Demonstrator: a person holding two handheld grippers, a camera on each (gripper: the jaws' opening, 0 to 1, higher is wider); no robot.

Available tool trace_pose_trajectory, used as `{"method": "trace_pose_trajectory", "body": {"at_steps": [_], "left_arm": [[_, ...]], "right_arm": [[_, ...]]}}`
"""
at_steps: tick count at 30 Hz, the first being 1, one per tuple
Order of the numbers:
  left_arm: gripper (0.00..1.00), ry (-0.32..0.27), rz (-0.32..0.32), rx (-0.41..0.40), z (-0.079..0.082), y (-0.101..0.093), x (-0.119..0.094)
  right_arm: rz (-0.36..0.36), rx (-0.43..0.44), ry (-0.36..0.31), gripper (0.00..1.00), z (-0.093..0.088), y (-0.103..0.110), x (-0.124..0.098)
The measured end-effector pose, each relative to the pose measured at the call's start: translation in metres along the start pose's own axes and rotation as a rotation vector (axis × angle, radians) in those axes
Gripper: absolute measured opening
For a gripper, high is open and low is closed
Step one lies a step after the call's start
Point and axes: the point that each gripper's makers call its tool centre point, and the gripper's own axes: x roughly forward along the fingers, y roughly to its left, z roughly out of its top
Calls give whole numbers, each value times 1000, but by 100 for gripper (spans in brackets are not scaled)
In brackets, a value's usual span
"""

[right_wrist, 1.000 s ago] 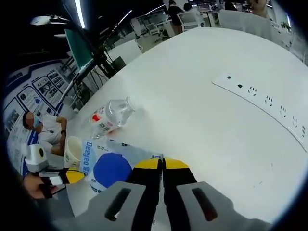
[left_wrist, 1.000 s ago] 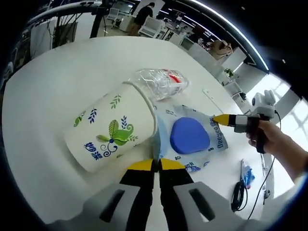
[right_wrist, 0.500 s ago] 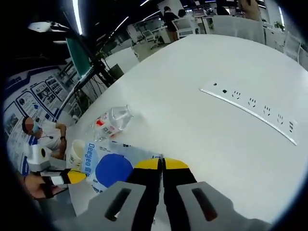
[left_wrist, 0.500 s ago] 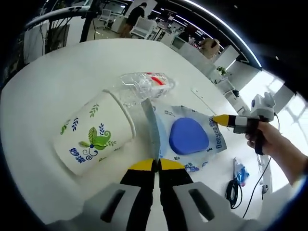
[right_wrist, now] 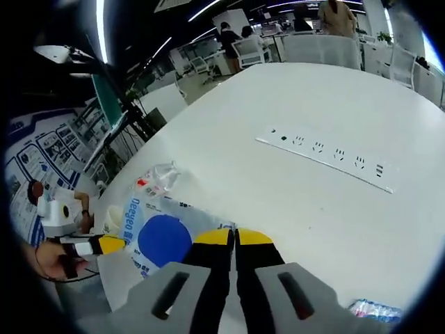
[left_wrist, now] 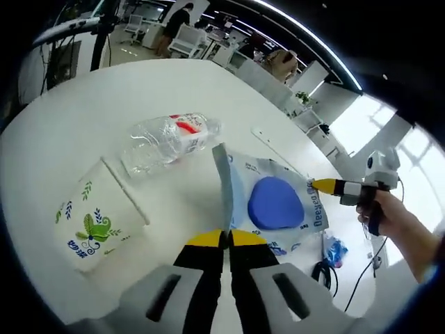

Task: Arrange the tabletop items into an orderly group along one side of the table until the central work area is clear of visible clutter.

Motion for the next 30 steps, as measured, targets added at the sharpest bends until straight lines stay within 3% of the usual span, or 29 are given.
{"method": "trace_pose_trajectory", "body": {"at_steps": [20, 30], "left_arm": [[0, 71, -123, 161, 12, -54, 37], [0, 160, -175, 199, 4, -68, 63]], "right_arm": [[-121, 83, -59, 0, -28, -48, -59], [-205, 22, 17, 0, -52, -65, -68]]}}
